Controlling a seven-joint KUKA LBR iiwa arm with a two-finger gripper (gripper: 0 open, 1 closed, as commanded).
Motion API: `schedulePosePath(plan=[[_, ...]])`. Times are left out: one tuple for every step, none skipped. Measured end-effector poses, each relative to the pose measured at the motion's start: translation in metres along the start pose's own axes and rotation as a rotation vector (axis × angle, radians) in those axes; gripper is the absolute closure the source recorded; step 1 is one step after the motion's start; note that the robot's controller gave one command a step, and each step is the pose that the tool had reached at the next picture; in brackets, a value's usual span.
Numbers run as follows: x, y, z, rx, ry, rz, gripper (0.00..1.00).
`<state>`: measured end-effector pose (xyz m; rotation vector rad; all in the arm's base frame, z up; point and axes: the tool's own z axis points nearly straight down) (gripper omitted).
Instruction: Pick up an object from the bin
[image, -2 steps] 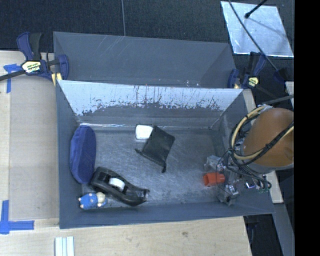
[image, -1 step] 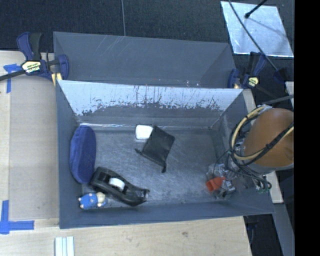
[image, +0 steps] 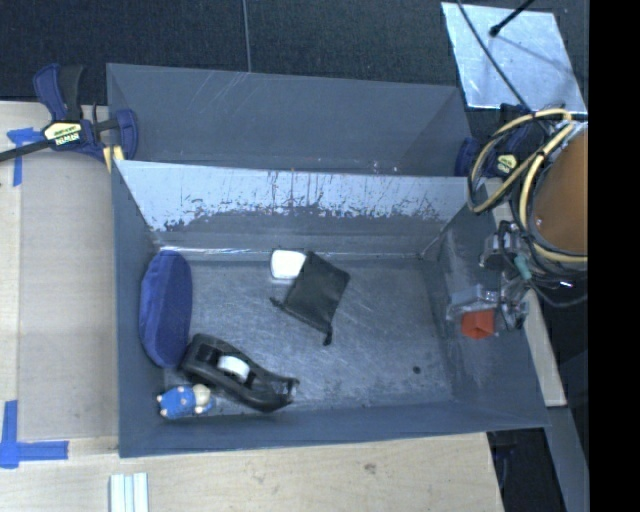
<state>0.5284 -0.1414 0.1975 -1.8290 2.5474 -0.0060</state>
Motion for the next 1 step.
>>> schedulePosePath(plan=[[0.0117,-0.0092,-0.0828,-0.003,-0.001,-0.677,1.0]])
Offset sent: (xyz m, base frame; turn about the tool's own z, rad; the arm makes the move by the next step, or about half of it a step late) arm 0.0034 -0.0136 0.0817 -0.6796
